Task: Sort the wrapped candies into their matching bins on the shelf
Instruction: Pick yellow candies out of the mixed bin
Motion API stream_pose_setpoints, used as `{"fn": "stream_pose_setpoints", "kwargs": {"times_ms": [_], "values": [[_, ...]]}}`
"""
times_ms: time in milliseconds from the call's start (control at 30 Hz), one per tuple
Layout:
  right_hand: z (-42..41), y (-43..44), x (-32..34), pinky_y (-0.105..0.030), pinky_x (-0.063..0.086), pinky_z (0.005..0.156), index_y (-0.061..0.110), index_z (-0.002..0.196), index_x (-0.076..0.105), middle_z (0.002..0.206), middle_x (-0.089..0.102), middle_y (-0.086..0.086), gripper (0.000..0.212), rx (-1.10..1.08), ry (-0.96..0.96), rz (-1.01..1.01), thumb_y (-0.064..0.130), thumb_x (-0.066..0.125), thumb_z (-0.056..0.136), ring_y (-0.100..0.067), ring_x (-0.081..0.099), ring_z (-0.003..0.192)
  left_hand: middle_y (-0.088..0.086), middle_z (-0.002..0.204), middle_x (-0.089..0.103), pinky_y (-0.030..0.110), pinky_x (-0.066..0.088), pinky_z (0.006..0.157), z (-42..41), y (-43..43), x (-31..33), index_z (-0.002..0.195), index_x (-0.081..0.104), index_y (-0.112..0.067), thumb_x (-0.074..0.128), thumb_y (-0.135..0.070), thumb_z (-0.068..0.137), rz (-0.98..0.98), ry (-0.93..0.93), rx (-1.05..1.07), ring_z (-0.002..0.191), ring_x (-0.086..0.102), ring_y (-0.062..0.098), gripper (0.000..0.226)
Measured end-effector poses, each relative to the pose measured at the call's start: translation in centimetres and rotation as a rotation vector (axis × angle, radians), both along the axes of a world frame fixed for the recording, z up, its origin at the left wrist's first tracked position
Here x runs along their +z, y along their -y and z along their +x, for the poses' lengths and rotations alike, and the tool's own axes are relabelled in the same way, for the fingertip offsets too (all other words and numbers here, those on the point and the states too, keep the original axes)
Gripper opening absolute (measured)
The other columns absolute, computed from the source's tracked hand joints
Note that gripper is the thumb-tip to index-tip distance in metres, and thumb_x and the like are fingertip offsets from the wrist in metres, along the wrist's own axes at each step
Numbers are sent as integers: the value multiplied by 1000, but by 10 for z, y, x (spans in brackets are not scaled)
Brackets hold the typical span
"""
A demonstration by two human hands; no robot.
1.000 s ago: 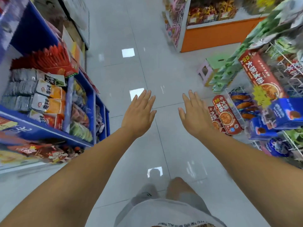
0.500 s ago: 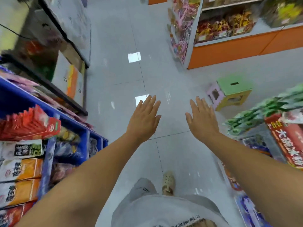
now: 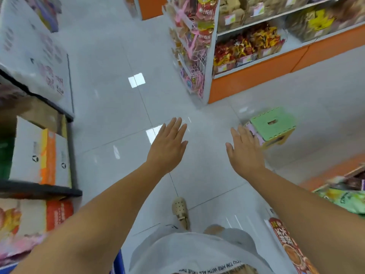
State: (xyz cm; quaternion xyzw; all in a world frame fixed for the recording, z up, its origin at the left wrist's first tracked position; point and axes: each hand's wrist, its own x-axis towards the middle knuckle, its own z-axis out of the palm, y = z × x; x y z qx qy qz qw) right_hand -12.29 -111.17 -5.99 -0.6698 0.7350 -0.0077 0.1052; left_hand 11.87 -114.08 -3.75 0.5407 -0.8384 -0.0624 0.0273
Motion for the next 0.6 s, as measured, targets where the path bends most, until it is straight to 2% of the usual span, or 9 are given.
{"fn": "stream_pose_setpoints", "kwargs": {"times_ms": [233,333,500,600], "values": [[-37,112,0,-46,13,116,13,149,25,158,18,-12,53,-151,25,10,33,31,101,-27,13,146,1,161,-3,37,-3,120,-47,156,4,153,6,-17,17,-40,103,95,51,-139,147,-10,16,56],[-68,156,-4,-45,10,117,14,151,21,159,15,-10,54,-208,25,30,31,32,101,-26,10,147,3,161,-2,35,-6,120,-84,209,-2,153,7,-16,17,-40,104,90,56,-190,147,-9,16,56],[-132,242,-13,-52,26,111,9,144,37,152,31,-17,50,-241,18,29,27,38,97,-32,27,141,4,161,3,37,1,121,-156,302,-4,153,10,-16,20,-39,103,94,41,-225,148,-4,17,56],[-173,293,-8,-52,24,111,9,145,36,152,30,-18,51,-239,10,57,27,43,98,-33,26,142,2,161,3,37,2,121,-199,353,-2,152,11,-16,22,-39,103,98,34,-240,148,-4,16,56]]}}
